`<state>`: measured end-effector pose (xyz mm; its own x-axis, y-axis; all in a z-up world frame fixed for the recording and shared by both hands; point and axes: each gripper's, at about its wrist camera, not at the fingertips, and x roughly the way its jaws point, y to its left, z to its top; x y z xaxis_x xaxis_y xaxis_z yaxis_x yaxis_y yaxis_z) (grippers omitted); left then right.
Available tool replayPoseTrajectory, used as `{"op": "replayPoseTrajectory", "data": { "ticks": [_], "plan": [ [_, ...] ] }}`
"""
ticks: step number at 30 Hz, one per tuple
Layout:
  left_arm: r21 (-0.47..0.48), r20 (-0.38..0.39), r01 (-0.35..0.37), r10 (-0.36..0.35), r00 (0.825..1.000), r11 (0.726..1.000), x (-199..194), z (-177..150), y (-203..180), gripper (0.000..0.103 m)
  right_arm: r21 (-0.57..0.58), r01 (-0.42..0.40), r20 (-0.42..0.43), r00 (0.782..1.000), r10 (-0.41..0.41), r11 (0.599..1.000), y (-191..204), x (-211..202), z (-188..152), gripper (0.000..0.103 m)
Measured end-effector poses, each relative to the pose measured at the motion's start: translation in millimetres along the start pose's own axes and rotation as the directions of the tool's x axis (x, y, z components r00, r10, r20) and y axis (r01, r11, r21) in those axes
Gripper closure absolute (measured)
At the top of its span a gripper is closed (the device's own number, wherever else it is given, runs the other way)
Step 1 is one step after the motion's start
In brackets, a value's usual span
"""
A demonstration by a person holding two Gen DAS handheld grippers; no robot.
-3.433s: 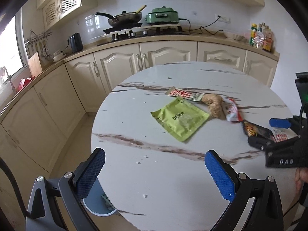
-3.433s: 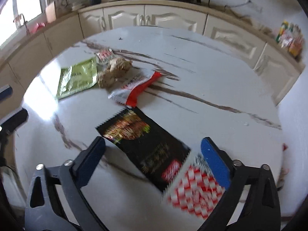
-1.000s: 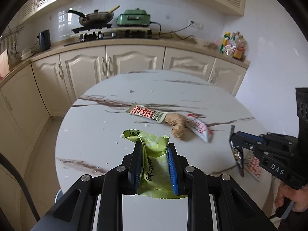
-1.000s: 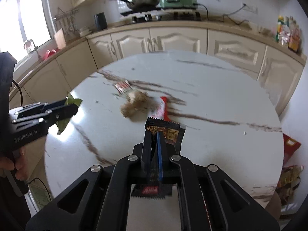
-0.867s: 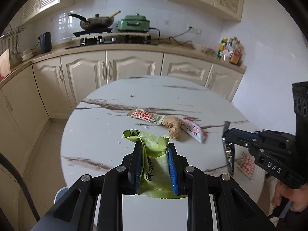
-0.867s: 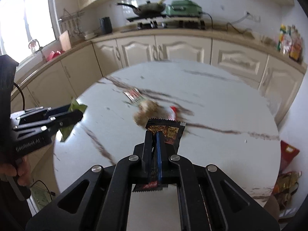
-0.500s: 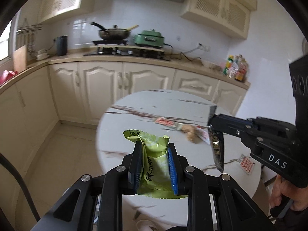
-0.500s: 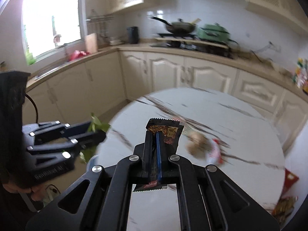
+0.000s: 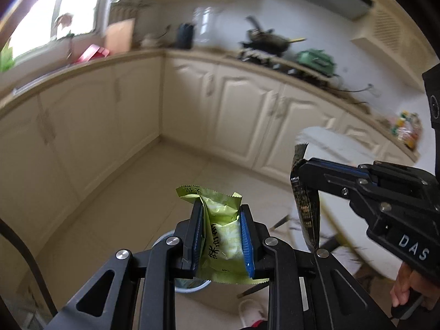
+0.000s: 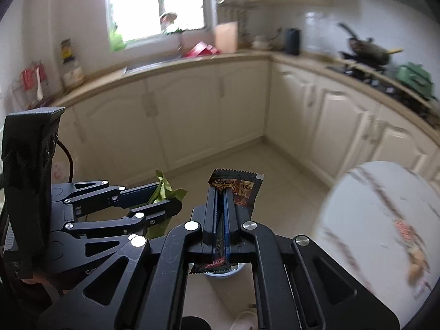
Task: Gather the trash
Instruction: 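Carry the black wrapper and green packet with both tools over the bin, then open both tools to drop the wrapper and packet into the bin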
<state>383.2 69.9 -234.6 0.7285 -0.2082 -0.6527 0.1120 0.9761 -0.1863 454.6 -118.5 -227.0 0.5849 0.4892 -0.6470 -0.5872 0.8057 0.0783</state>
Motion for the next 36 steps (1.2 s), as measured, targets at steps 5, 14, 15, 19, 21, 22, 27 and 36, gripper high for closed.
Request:
{"op": "replayPoseTrajectory", "data": {
  "ticks": [5, 14, 15, 19, 21, 22, 27, 36],
  "plan": [
    [-0.062, -0.107, -0.043, 0.036, 0.994, 0.997, 41.4, -16.5, 42.6, 0.082, 0.019, -0.058, -0.106, 0.993, 0.060, 0.998, 6.9, 82.9, -12.3, 0.098],
    [-0.101, -0.329, -0.071, 0.034, 0.944, 0.992, 152.2, -47.0, 98.6, 0.081, 0.109, -0.086, -0.315, 0.942, 0.116, 0.990, -23.4, 238.7, -60.2, 0.099],
    [-0.100, -0.341, -0.079, 0.040, 0.939, 0.992, 162.2, -47.9, 106.5, 0.081, 0.116, -0.092, -0.330, 0.936, 0.126, 0.989, -26.3, 250.0, -64.6, 0.099],
    [-0.061, -0.376, -0.132, 0.100, 0.921, 0.989, 195.8, -44.7, 124.0, 0.070, 0.140, -0.097, -0.378, 0.914, 0.144, 0.985, -38.8, 291.5, -81.1, 0.099],
    [-0.053, -0.391, -0.149, 0.116, 0.913, 0.987, 206.7, -48.7, 134.4, 0.060, 0.151, -0.104, -0.390, 0.908, 0.156, 0.983, -43.2, 303.7, -87.0, 0.101],
    [-0.050, -0.396, -0.158, 0.126, 0.910, 0.986, 210.0, -49.4, 138.9, 0.055, 0.163, -0.110, -0.394, 0.904, 0.167, 0.980, -45.6, 309.1, -90.5, 0.101],
    [-0.070, -0.412, -0.179, 0.135, 0.901, 0.981, 224.7, -36.4, 147.8, 0.045, 0.182, -0.114, -0.401, 0.898, 0.179, 0.977, -51.9, 320.3, -99.2, 0.101],
    [-0.109, -0.340, -0.232, 0.183, 0.923, 0.967, 189.8, 0.2, 110.2, 0.042, 0.186, -0.107, -0.361, 0.917, 0.169, 0.977, -45.8, 289.5, -87.5, 0.091]
  ]
}}
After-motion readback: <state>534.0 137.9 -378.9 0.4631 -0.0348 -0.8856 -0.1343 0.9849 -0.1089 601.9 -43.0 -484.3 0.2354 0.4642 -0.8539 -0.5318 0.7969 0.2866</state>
